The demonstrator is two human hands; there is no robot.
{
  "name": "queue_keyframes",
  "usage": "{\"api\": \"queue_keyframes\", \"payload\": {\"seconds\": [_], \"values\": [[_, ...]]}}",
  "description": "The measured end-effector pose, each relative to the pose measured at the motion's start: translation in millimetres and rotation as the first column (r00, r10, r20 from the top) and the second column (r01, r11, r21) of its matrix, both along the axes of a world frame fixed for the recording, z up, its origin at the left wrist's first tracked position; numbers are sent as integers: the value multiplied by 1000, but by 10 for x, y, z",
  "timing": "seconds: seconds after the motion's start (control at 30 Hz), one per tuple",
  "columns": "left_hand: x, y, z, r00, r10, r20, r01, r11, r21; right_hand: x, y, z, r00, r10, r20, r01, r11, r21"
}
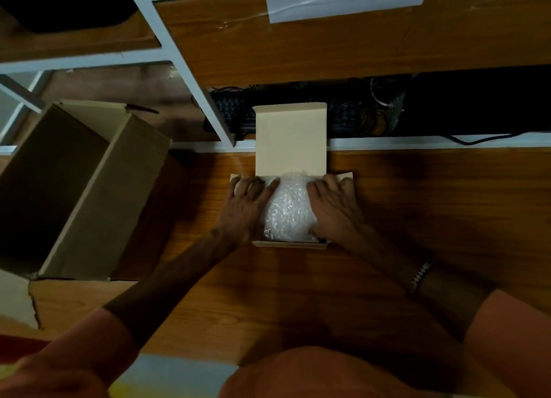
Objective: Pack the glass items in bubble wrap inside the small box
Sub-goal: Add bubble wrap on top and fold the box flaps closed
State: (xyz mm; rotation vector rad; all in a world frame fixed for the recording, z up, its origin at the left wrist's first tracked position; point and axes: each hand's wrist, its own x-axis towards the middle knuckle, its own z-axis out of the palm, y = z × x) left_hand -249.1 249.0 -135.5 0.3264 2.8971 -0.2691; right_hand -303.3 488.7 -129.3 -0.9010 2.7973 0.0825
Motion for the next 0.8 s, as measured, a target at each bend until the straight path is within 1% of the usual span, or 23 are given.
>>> {"api": "queue_keyframes", "payload": {"seconds": [0.1,0.17,0.27,0.3,0.33,0.37,0.43,0.5,0.6,0.7,0.8], "values": [[-11,16,9,999,2,39,-2,1000,14,30,-48,-12,999,-10,-31,11,1000,28],[-55,-13,53,995,0,97,-5,999,48,57,-56,13,1000,-4,-27,5,1000,30],[-188,-124,225,961,10,276,-60,983,173,70,-11,37,1000,26,-10,-26,999,23],[-223,-146,297,939,19,343,-97,973,209,66,11,53,999,40,9,-41,999,21],[-239,-141,350,925,30,379,-126,964,233,55,32,79,998,50,47,-50,999,16],[-240,-107,381,926,35,377,-135,961,241,33,51,116,993,52,104,-53,999,2],[-204,5,391,947,23,321,-96,972,215,-27,65,207,971,35,235,-27,999,-36],[-152,76,315,975,-13,223,-22,987,157,-73,39,258,956,22,292,-6,999,-54],[-159,77,215,990,-20,140,9,997,81,-56,-17,227,972,26,232,-21,1000,-23],[-213,68,166,992,-44,121,42,999,21,5,-78,164,991,34,126,-35,999,6],[-212,62,106,994,-57,89,59,998,-17,-4,-127,145,997,42,72,-43,999,14]]}}
